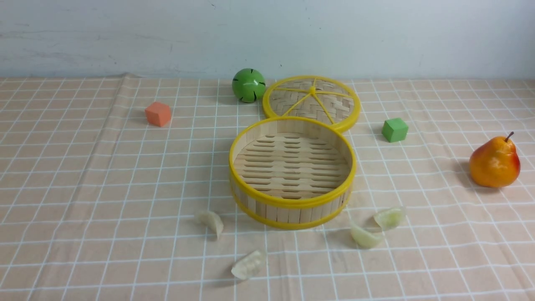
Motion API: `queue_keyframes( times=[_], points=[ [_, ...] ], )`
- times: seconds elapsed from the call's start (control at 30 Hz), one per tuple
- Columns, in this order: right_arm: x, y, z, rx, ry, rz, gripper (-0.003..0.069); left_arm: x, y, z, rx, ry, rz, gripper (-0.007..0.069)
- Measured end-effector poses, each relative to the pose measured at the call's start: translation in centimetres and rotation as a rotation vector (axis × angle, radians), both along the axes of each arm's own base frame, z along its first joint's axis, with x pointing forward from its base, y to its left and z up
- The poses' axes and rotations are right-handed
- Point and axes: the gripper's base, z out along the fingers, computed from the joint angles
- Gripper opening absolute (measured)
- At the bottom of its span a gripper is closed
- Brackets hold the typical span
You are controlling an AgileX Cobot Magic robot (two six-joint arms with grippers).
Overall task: Put the dumplings into the steamer on the table with the brown tablecloth.
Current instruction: 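Reach for and grasp a dumpling on the table with the left gripper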
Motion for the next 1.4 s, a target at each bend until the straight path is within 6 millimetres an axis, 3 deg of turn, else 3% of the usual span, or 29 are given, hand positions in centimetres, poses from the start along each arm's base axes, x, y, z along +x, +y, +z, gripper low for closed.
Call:
queue_keyframes(
  times=[1.13, 1.2, 1.23, 1.33, 1.37, 1.4],
  points=[
    [0.0, 0.0, 0.0, 0.012, 0.0, 0.001, 0.0239, 0.0, 0.0, 0.2, -0.006, -0.019, 0.002, 0.0238],
    [0.0, 0.1, 0.0, 0.022, 0.0, -0.001, 0.0239, 0.1, -0.1, 0.4, -0.096, -0.05, 0.012, 0.0238],
    [0.0, 0.1, 0.0, 0.04, -0.001, -0.005, 0.0239, 0.2, -0.3, 0.7, -0.229, -0.08, 0.026, 0.0238],
    [0.0, 0.4, 0.0, 0.2, -0.003, -0.021, 0.0239, 0.3, -0.9, 1.4, -0.802, -0.136, 0.085, 0.0238],
    [0.0, 0.5, 0.0, 0.262, -0.003, -0.028, 0.0239, 0.3, -1.0, 1.5, -0.917, -0.141, 0.097, 0.0238],
    [0.0, 0.7, 0.1, 0.398, 0.0, -0.04, 0.0239, 0.3, -1.1, 1.7, -1.116, -0.14, 0.117, 0.0238]
  ],
)
